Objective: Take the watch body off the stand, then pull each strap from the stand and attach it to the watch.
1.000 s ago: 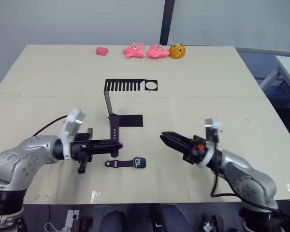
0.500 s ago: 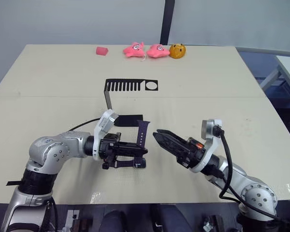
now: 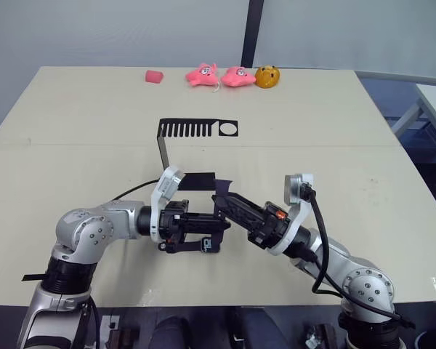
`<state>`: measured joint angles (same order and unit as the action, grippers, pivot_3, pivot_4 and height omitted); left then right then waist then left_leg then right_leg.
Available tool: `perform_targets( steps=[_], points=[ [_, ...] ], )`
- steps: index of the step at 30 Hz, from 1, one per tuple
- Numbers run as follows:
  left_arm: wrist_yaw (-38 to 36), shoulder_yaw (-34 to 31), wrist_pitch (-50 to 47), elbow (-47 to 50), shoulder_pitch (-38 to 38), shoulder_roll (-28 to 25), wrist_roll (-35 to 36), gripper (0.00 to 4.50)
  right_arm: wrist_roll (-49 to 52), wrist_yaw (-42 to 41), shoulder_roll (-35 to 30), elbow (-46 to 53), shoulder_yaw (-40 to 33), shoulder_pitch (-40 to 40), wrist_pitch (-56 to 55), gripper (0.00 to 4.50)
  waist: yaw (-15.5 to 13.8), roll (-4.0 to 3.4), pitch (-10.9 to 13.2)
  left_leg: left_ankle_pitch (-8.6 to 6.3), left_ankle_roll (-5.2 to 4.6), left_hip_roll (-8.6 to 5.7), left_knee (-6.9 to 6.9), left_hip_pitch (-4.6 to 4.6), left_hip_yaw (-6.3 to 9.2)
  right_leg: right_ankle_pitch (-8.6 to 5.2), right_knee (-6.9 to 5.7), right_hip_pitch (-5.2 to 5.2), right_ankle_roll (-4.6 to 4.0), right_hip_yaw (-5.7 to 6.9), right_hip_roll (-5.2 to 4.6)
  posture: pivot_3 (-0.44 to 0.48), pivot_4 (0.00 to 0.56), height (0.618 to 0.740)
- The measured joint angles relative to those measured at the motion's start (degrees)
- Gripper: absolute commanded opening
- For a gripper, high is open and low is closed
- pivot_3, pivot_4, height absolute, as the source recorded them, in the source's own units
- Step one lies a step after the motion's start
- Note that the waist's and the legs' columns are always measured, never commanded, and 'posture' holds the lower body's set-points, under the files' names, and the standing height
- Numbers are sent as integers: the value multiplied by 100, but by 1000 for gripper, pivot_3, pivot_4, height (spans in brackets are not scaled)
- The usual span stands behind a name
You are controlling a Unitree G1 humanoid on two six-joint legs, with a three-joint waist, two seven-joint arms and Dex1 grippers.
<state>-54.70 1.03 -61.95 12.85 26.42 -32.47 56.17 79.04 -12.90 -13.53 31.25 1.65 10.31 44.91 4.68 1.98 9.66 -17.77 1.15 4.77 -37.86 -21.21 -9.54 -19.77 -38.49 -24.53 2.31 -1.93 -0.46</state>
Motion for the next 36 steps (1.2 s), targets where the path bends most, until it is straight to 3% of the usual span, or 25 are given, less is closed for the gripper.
perform_targets(
  steps=[29, 32, 34, 35, 36],
  points=[
    [16, -26, 100, 73, -41, 117, -6, 0, 81, 73, 94, -224, -11, 95, -111, 2328, 1, 0, 0, 0, 0, 0, 0, 0, 1, 0, 1, 0, 0, 0, 0, 0, 150, 740],
    [19, -9, 118, 73, -42, 143, -10, 0, 80, 73, 102, -229, -7, 131, -111, 1376, 2, 0, 0, 0, 0, 0, 0, 0, 1, 0, 1, 0, 0, 0, 0, 0, 150, 740],
    [22, -6, 126, 73, -43, 162, -12, 0, 79, 73, 110, -231, -5, 143, -111, 384, 2, 0, 0, 0, 0, 0, 0, 0, 1, 0, 1, 0, 0, 0, 0, 0, 150, 740],
    [24, -5, 129, 73, -44, 165, -12, 0, 80, 73, 116, -232, -5, 143, -111, 80, 2, 0, 0, 0, 0, 0, 0, 0, 1, 0, 1, 0, 0, 0, 0, 0, 150, 740],
    [27, -5, 133, 73, -46, 165, -15, 0, 79, 73, 120, -234, -6, 144, -112, 80, 3, 0, 0, 0, 0, 0, 0, 0, 1, 0, 1, 0, 0, 0, 0, 0, 150, 740]
  ],
)
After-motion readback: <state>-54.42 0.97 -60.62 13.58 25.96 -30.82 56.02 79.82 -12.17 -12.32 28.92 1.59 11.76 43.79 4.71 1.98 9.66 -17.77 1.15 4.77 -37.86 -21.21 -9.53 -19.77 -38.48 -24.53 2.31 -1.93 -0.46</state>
